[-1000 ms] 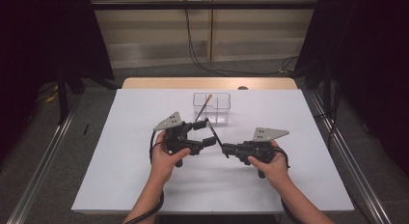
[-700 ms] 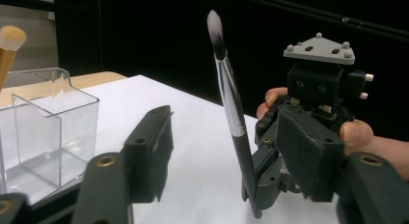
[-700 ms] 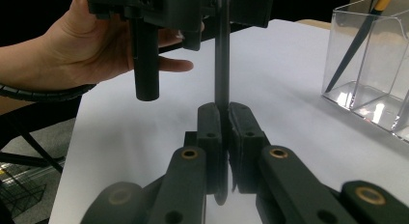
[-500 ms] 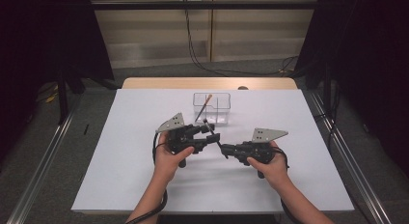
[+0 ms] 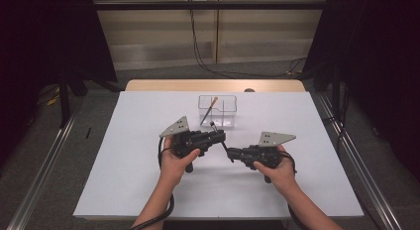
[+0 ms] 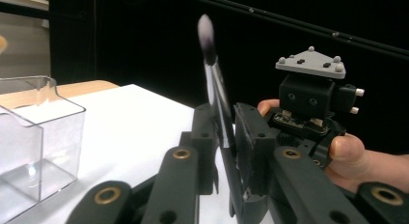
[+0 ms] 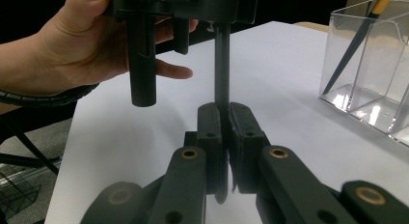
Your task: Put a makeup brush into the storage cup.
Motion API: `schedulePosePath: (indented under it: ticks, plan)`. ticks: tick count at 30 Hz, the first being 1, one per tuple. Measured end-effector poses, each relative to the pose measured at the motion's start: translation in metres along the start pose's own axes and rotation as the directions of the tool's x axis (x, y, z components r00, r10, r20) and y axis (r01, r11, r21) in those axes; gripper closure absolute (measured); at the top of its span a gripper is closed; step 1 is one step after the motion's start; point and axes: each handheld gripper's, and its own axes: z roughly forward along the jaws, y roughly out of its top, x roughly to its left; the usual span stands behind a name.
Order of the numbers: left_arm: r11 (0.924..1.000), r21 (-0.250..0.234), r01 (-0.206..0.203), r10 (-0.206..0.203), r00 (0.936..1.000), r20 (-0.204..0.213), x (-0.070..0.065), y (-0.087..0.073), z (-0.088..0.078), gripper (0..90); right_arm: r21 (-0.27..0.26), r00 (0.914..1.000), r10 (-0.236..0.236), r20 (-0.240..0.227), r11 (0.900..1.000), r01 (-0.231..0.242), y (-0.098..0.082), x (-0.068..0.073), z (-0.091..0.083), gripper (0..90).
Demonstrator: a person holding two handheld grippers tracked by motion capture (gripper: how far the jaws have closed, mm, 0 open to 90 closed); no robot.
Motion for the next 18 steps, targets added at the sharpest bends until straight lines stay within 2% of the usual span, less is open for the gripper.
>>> schedulePosePath:
  ticks: [10,18]
  plan:
    - [0.9997,0.018,-0.019,0.018,0.9997,0.015,-0.0042,0.0022,0.0043,83.0,0.004,1.0,-0.002,-0.001,1.0,0.002,-0.0017,0.0015,0.0029,85.0]
    - [0.9987,0.033,-0.038,0.038,0.9993,0.006,-0.0061,0.004,0.0039,82.9,0.004,1.0,0.001,-0.001,1.0,-0.001,-0.002,0.0025,0.0021,84.2]
